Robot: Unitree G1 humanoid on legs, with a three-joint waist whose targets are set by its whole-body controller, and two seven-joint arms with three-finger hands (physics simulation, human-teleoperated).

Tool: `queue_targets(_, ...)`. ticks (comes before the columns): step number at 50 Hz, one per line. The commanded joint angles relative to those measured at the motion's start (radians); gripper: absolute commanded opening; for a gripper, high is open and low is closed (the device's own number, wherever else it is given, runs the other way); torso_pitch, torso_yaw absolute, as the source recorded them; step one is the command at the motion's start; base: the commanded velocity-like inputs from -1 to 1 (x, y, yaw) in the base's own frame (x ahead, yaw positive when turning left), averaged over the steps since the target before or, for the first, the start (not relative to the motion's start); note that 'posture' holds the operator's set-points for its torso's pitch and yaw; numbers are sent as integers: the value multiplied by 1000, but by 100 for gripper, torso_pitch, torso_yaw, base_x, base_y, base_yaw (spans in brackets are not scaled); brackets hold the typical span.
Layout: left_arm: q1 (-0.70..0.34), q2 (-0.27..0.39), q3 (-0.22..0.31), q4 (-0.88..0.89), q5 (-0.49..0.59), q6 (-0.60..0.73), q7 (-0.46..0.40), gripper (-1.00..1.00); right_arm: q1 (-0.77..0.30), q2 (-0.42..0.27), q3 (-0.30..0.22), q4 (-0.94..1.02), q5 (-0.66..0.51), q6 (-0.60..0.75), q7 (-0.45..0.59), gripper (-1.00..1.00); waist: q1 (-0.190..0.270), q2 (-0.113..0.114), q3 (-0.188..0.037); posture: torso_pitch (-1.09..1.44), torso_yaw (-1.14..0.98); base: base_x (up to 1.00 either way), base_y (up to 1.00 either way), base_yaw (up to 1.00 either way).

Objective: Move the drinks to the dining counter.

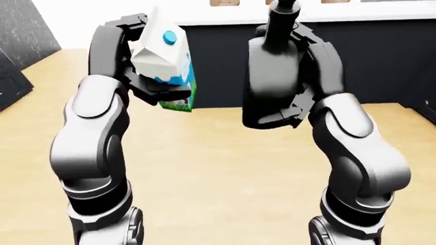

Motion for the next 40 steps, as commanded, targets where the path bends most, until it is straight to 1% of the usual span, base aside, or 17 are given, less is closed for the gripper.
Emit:
queue_targets(1,-39,5,-1,-6,2,0,3,-100,-37,-15,-18,-3,-6,-1,1,-100,-12,17,-7,0,0,82,0,0)
queue_targets(10,-33,6,0,-5,4,-8,0,-100,-39,-12,-17,3,-8,-5,3,-100,43,-43,-40,0,0,89,0,0)
queue_targets(11,-35,7,-1,-3,5,-8,-1,-100,-46,-12,-17,4,-8,-1,1,-100,40,-74,-42,0,0,89,0,0)
queue_targets(12,-38,8,-2,-6,6,-1,-1,-100,-49,-12,-21,16,-8,-5,1,-100,32,-139,-49,0,0,89,0,0)
queue_targets(13,-40,8,-3,-8,6,1,-2,-100,-50,-13,-23,21,-8,-8,1,-100,36,-82,-12,0,0,89,0,0)
queue_targets(14,-43,9,-2,-6,6,2,-3,-100,-57,-14,-25,13,-5,5,-1,-100,38,-106,25,0,0,89,0,0)
queue_targets(16,-51,12,-2,-3,7,2,-5,-100,-67,-20,-32,10,0,14,-2,-100,19,-116,-21,0,0,89,0,0)
queue_targets(22,-74,19,-4,-3,11,19,-11,-100,-88,-32,-51,18,25,21,-10,-100,-5,-97,-29,0,0,89,0,0)
queue_targets(24,-80,21,-4,-8,13,28,-12,-100,-94,-40,-52,24,31,17,-11,-100,9,-46,-37,0,0,90,0,0)
queue_targets(25,-79,21,-4,-10,13,28,-13,-100,-99,-43,-53,27,33,18,-14,-100,20,16,-47,0,0,89,0,0)
queue_targets(27,-81,23,-2,-9,14,29,-15,-100,-109,-49,-53,28,38,27,-18,-100,9,-6,10,0,0,89,0,0)
queue_targets(29,-89,25,-3,-9,16,34,-17,-100,-116,-55,-53,25,43,34,-20,-100,26,-2,-23,0,0,90,0,0)
queue_targets(35,-112,32,-4,-10,19,48,-25,-100,-167,-81,-66,9,62,86,-29,-100,20,-31,-32,0,0,43,0,0)
queue_targets(37,-125,38,1,-9,18,59,-29,-100,-175,-85,-67,19,64,86,-31,-100,17,-95,-24,0,0,29,0,0)
queue_targets(38,-125,39,3,-7,18,56,-29,-100,-181,-87,-69,22,66,89,-32,-100,3,-169,-26,0,0,57,0,0)
queue_targets(39,-125,39,2,-8,17,57,-29,-100,-184,-87,-70,21,69,91,-34,-100,14,-69,-16,0,0,64,0,0)
queue_targets(40,-123,38,3,-9,17,55,-29,-100,-185,-88,-70,20,70,92,-35,-100,-5,-98,-1,0,0,66,0,0)
